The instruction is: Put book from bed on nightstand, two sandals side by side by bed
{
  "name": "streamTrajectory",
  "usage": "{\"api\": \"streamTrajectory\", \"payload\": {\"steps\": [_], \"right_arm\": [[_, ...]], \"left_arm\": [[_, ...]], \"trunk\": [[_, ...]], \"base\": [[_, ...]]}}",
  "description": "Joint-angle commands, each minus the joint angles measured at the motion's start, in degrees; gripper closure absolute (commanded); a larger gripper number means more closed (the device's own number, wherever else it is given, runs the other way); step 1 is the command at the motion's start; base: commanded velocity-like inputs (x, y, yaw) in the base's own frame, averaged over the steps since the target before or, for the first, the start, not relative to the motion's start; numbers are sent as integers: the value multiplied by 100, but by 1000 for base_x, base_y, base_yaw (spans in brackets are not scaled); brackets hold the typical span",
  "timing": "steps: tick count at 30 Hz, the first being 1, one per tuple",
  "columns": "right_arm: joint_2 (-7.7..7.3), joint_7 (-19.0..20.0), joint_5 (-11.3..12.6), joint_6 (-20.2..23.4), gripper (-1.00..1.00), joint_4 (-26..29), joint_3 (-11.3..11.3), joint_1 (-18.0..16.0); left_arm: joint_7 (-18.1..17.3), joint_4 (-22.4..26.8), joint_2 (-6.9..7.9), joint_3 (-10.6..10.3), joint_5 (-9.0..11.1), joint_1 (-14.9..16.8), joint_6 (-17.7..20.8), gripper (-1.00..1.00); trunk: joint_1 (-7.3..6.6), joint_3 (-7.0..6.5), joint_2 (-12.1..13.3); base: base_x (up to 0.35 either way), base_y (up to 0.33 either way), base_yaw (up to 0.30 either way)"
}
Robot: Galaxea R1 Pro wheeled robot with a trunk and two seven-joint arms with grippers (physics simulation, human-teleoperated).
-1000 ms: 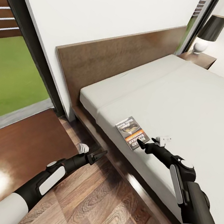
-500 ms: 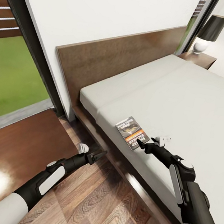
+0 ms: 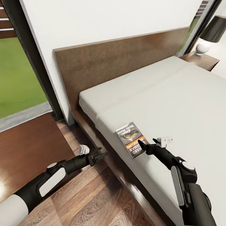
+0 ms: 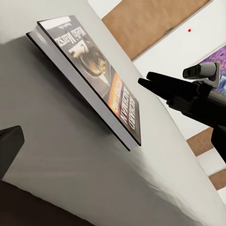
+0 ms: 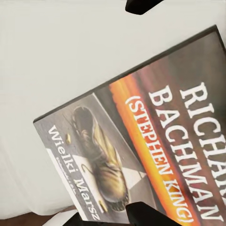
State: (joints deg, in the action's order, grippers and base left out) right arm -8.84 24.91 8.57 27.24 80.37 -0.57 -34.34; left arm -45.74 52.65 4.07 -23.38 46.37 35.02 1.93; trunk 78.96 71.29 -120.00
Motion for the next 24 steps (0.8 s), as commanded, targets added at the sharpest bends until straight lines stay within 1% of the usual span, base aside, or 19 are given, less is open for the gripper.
{"api": "streamTrajectory", "payload": {"steps": [1, 4, 8, 13, 18, 24], "right_arm": [[-4, -14, 59, 44, -100, 5, -4, -3], [-4, -14, 57, 44, -100, 1, -4, -3], [-4, -13, 58, 44, -100, -3, -4, -3], [-4, -13, 59, 37, -100, -4, -4, -3], [-4, -7, 58, 35, -100, -4, -4, -3], [-4, -3, 59, 35, -100, -4, -4, -3]], "left_arm": [[-7, -1, 6, -22, 56, 4, 22, -100], [-6, -1, 5, -25, 56, 4, 20, -100], [-6, -1, -1, -26, 56, 4, 18, -100], [-5, -1, -2, -26, 50, 4, 18, -100], [-5, -1, -3, -25, 55, 4, 18, -100], [-5, -1, -3, -26, 56, 4, 18, -100]], "trunk": [[-1, 3, -2], [-1, 3, -2], [-1, 3, -2], [-1, 3, -2], [-1, 3, -2], [-1, 3, -2]], "base": [[6, -1, 0], [51, -69, 0], [133, -189, 0], [41, -60, 0], [92, -191, -9], [51, -60, -204]]}}
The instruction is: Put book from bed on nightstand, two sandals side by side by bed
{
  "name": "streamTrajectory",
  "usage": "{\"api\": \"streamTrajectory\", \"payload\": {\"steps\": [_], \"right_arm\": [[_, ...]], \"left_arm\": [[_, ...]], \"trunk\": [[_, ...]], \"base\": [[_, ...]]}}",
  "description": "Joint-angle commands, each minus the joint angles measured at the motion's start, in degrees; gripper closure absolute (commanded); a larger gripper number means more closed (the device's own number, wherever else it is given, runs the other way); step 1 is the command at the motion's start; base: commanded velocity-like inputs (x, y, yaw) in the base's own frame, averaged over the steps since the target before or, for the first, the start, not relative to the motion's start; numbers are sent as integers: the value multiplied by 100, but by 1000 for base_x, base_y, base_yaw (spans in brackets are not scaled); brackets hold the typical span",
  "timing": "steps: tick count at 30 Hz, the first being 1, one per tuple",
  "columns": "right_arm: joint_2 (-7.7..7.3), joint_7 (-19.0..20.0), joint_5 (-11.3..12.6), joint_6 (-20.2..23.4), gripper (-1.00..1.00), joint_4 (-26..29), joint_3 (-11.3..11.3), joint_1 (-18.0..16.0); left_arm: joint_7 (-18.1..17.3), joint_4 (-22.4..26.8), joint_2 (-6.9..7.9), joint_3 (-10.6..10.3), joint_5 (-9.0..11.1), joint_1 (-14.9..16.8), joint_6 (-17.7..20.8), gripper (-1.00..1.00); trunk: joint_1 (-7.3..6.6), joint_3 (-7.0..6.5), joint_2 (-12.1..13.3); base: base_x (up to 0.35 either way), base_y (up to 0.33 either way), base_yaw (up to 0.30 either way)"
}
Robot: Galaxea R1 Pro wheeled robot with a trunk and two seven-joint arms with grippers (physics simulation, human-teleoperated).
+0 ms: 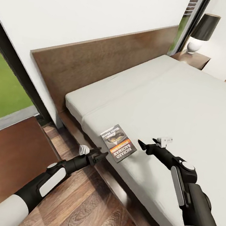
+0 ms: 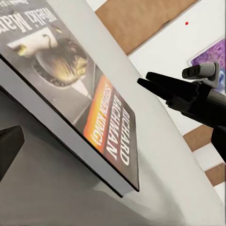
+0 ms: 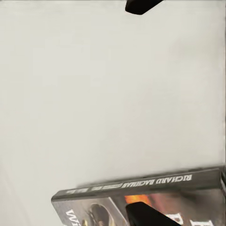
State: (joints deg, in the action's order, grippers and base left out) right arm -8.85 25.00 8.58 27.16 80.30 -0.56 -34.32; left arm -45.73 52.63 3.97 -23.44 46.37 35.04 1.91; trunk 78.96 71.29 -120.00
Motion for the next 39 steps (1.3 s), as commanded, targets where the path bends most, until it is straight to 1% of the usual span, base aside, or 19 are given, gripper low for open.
{"api": "streamTrajectory", "payload": {"steps": [1, 7, 10, 17, 24, 32, 34, 35, 37, 39], "right_arm": [[-3, -12, 59, 44, -100, 3, -5, -4], [-3, -6, 59, 44, -100, 3, -5, -4], [-3, -5, 61, 30, -100, 3, -5, -4], [5, -4, 65, -162, -100, -4, -5, -4], [6, -10, 65, -186, -100, -12, -5, -4], [25, -17, 65, -193, -100, -27, -5, -4], [31, -19, 65, -193, -100, -33, -5, -4], [37, -21, 65, -192, -100, -38, -1, -4], [39, -21, 65, -193, -100, -40, 6, -4], [41, -21, 65, -193, -100, -40, 18, -4]], "left_arm": [[-6, 1, 7, -20, 56, 3, 20, -100], [-13, 1, 15, -15, 56, 3, 20, -100], [-14, 1, 15, -15, 56, 3, 20, -100], [-15, 1, 16, -12, 56, 3, 20, -100], [-30, -2, 22, -11, 60, 3, 20, -100], [-97, -24, 36, -6, 169, 3, 19, -100], [-135, -58, 60, 21, 206, 3, 16, -100], [-251, -103, 101, 214, 240, 3, 18, -100], [-339, -114, 118, 319, 251, 3, 19, -100], [-403, -119, 126, 369, 256, 3, 20, -100]], "trunk": [[-1, 3, -1], [-1, 3, -1], [-1, 3, -1], [-1, 3, -1], [-1, 3, -1], [-1, 3, -1], [-1, 3, -1], [-1, 3, -1], [-1, 3, -1], [-1, 3, -1]], "base": [[8, -10, -232], [3, -3, -139], [0, 0, -28], [0, 0, -5], [0, 7, 0], [0, 5, 0], [0, 1, 0], [0, 0, 0], [0, 0, 0], [0, 0, 0]]}}
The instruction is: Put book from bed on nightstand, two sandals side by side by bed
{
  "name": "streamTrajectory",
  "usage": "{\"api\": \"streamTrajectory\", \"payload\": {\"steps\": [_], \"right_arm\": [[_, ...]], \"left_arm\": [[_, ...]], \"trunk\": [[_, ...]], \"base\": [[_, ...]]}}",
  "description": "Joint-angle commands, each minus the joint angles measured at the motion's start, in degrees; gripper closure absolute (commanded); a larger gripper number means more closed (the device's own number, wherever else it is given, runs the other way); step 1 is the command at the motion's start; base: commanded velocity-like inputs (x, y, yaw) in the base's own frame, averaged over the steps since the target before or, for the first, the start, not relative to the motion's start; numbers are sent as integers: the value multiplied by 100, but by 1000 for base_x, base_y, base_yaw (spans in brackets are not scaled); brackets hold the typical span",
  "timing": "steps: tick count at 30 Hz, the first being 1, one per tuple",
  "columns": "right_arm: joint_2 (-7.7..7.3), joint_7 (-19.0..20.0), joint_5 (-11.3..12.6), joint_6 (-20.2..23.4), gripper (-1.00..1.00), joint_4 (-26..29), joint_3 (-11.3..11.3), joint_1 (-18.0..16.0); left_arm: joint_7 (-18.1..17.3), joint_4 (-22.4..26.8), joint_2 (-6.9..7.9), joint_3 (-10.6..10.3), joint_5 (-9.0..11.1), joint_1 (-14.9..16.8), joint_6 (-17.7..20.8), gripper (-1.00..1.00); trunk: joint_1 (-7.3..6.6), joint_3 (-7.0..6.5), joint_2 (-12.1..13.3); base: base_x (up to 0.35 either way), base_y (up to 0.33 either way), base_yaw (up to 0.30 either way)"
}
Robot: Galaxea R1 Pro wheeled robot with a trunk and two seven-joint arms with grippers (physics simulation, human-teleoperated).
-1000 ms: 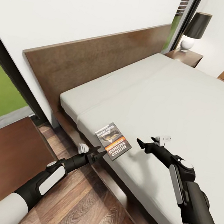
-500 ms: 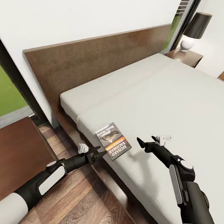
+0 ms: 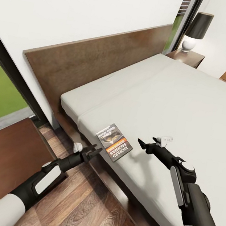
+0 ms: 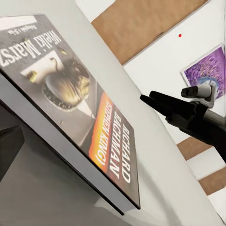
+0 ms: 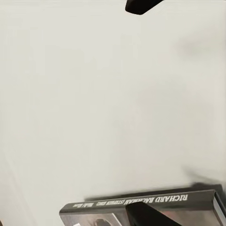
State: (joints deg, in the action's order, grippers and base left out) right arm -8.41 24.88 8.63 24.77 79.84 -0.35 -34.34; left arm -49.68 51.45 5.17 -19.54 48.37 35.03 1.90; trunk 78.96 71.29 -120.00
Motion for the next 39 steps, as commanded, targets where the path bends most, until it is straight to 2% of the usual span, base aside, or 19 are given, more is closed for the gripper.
{"api": "streamTrajectory", "payload": {"steps": [1, 19, 20, 21, 22, 25, 39], "right_arm": [[-3, -9, 60, 45, -100, 5, -2, -3], [-3, -11, 60, 45, -100, 5, -17, -3], [-3, -12, 60, 45, -100, 5, -21, -3], [-3, -16, 60, 45, -100, 5, -25, -3], [-3, -17, 60, 45, -100, 5, -23, -3], [-3, -18, 60, 45, -100, 5, -19, -3], [-3, -9, 60, 45, -100, 5, -18, -3]], "left_arm": [[-19, -2, 8, -13, 57, 4, 20, -100], [-33, -116, 11, 20, 79, 4, 15, -100], [-35, -172, 11, 54, 88, 4, 14, -100], [-40, -267, 11, 247, 104, 4, 17, -100], [-41, -286, 11, 335, 106, 4, 18, -100], [-42, -311, 11, 472, 119, 4, 20, -100], [-33, -374, -31, 530, 138, 4, 21, -100]], "trunk": [[-1, 3, -1], [-1, 3, -1], [-1, 3, -1], [-1, 3, -1], [-1, 3, -1], [-1, 3, -1], [-1, 3, -1]], "base": [[0, 0, 0], [0, 0, 0], [0, 0, 0], [0, 0, 0], [0, 0, 0], [0, 0, 0], [0, 0, -29]]}}
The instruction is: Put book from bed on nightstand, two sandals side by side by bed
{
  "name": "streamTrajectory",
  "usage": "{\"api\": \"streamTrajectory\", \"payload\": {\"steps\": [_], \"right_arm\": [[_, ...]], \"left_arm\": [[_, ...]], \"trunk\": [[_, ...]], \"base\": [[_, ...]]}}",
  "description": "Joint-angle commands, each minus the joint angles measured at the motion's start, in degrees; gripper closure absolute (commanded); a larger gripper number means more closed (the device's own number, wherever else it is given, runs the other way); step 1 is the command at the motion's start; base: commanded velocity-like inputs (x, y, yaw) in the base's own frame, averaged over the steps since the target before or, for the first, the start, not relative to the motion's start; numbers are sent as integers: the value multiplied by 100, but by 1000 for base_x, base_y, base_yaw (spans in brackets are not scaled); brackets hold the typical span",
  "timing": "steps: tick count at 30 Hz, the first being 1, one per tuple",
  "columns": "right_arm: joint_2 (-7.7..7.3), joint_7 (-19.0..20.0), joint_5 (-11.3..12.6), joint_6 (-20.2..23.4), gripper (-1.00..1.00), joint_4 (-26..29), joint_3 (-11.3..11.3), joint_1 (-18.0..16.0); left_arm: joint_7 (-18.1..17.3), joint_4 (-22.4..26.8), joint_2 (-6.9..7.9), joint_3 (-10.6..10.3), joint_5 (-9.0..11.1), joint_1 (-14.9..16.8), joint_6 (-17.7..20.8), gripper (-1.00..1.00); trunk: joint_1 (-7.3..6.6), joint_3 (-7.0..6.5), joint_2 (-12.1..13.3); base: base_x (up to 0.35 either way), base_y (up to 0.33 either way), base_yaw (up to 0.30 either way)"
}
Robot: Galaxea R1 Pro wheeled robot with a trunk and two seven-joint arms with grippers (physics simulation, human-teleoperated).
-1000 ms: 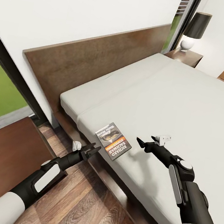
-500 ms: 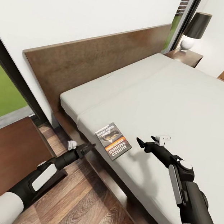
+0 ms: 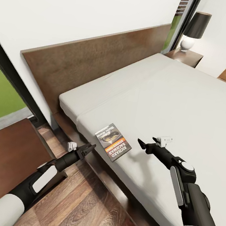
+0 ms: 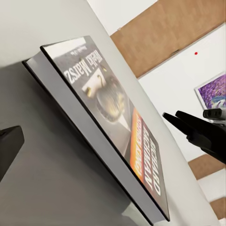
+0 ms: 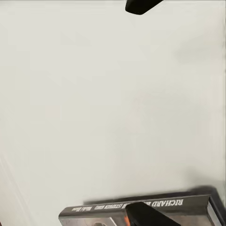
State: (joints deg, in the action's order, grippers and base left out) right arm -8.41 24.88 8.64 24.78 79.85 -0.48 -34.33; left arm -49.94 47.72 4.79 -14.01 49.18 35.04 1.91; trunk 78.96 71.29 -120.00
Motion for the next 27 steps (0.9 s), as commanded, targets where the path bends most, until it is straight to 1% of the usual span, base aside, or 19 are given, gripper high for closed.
{"api": "streamTrajectory", "payload": {"steps": [1, 7, 12, 14, 16, 18, 19, 27], "right_arm": [[-3, -10, 59, 45, -100, 4, -5, -3], [-3, -10, 59, 45, -100, 4, -8, -3], [-3, -10, 59, 45, -100, 4, -13, -3], [-3, -10, 59, 45, -100, 4, -10, -3], [-3, -10, 59, 45, -100, 4, -10, -3], [-3, -10, 59, 45, -100, 4, -8, -3], [-3, -10, 59, 45, -100, 4, -7, -3], [-3, -10, 59, 45, -100, 4, -9, -3]], "left_arm": [[-7, -2, 7, -23, 57, 3, 20, -100], [-7, -107, -4, -8, 80, 3, 20, -100], [-7, -131, -3, 3, 86, 3, 20, -100], [-7, -135, 1, 3, 116, 3, 20, -100], [-7, -138, 3, 3, 188, 3, 20, -100], [-7, -139, 10, 3, 325, 3, 20, -100], [-7, -139, 11, 3, 355, 3, 20, -100], [-3, -140, 13, 4, 405, 3, 20, -100]], "trunk": [[-1, 3, -1], [-1, 3, -1], [-1, 3, -1], [-1, 3, -1], [-1, 3, -1], [-1, 3, -1], [-1, 3, -1], [-1, 3, -1]], "base": [[0, 0, -149], [0, 0, -183], [0, 0, -82], [0, 0, -45], [0, 0, -32], [0, 0, -65], [0, 0, -108], [0, 0, -159]]}}
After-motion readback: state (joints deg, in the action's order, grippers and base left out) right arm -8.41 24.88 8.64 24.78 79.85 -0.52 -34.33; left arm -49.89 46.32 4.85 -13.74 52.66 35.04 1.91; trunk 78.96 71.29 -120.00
